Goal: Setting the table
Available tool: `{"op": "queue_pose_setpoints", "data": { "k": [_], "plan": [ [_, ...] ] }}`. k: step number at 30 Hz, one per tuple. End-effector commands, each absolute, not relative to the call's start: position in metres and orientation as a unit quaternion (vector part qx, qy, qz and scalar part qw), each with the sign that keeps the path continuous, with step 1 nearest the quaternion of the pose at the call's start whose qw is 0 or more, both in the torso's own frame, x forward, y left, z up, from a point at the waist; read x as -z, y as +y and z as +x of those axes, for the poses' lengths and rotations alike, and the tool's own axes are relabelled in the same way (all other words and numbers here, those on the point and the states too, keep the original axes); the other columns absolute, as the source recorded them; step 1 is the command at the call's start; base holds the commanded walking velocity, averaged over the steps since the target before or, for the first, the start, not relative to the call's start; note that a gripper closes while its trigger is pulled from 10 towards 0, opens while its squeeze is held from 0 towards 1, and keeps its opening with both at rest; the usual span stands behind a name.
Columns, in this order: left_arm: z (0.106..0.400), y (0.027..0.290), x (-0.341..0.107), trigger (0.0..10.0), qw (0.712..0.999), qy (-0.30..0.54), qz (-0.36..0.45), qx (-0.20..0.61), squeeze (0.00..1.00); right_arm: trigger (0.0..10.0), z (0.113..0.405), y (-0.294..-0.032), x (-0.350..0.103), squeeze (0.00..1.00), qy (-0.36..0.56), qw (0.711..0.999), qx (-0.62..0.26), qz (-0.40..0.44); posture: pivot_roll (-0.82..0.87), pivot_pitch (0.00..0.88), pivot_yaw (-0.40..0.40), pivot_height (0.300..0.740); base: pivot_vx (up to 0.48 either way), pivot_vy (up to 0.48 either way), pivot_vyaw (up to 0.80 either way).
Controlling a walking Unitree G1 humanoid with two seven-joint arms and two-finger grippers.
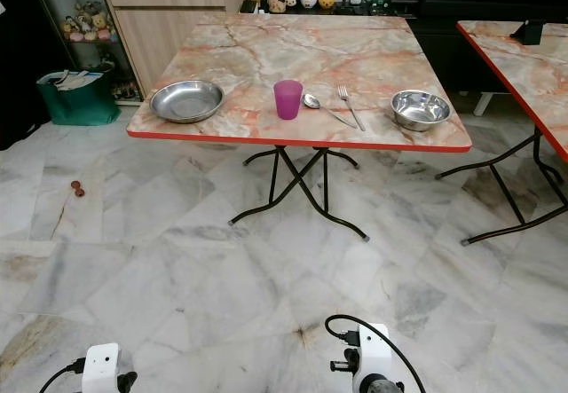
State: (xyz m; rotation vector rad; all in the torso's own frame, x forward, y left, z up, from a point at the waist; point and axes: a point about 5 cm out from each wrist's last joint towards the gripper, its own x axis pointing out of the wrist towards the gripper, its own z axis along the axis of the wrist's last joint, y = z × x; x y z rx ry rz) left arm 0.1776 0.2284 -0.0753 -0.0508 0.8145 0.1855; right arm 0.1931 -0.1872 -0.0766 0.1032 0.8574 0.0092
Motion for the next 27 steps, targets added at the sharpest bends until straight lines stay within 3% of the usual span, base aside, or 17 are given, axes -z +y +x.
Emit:
{"op": "queue_pose_setpoints", "data": {
  "k": [1,7,12,27],
  "plan": [
    [0.1756,0.2297,0.0764,10.0,0.910,0.401,-0.030,-0.100,0.00,10.0,0.1914,-0.1874,0.0776,0.00,0.419,0.907,-0.003,0.049,0.02,0.036,0.000,0.740,0.000,0.000,0.00],
    [0.1750,0.2311,0.0760,10.0,0.911,0.397,-0.034,-0.103,0.00,10.0,0.1889,-0.1873,0.0793,0.00,0.427,0.903,0.002,0.053,0.02,0.036,0.000,0.740,0.000,0.106,0.00],
    [0.1774,0.2309,0.0748,10.0,0.913,0.394,-0.031,-0.100,0.00,10.0,0.1877,-0.1865,0.0802,0.00,0.430,0.901,0.006,0.056,0.02,0.035,0.001,0.740,0.000,0.480,-0.61],
    [0.1780,0.2317,0.0742,10.0,0.914,0.392,-0.031,-0.101,0.00,10.0,0.1891,-0.1912,0.0786,0.00,0.422,0.905,0.014,0.053,0.02,0.037,0.002,0.740,0.000,0.480,0.00]
  ]
}}
